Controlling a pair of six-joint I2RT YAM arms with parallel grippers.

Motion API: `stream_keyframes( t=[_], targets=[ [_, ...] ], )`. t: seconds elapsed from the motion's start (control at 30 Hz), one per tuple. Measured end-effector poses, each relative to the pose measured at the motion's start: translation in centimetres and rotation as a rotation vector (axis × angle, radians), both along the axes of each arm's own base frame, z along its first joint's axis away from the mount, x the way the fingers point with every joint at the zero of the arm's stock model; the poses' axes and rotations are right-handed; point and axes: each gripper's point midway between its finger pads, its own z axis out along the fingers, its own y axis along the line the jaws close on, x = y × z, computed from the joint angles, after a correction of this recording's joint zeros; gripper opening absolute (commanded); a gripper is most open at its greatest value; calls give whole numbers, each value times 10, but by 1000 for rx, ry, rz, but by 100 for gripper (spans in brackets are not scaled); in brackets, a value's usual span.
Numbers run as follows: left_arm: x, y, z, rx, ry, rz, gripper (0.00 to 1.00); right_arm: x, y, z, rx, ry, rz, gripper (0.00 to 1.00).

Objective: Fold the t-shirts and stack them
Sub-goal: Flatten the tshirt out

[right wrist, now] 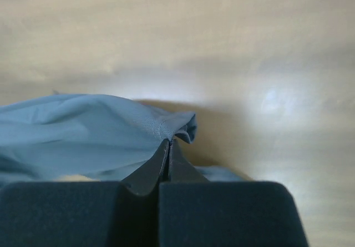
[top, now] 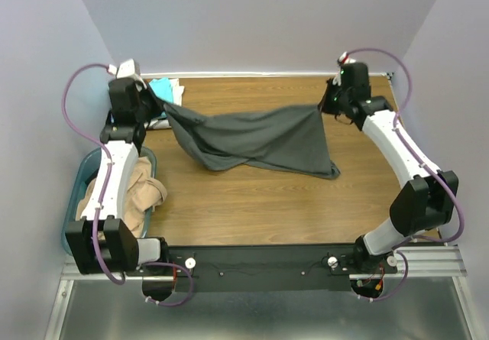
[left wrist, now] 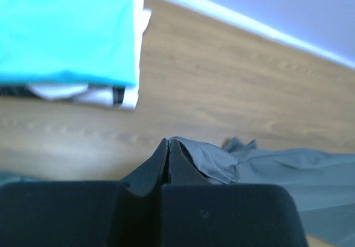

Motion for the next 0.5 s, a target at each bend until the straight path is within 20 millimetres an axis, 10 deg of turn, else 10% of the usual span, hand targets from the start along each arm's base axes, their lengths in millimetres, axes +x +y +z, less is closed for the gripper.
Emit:
stream_keyframes(
  t=[0.27, 0.5],
  targets=[
    [42, -9, 172, -13, -355, -54, 0, 34, -19, 167, 36, -358, -41, 0],
    [-5, -15, 310, 3, -684, -83, 0, -10, -44, 277, -15, -622, -72, 0]
  ],
)
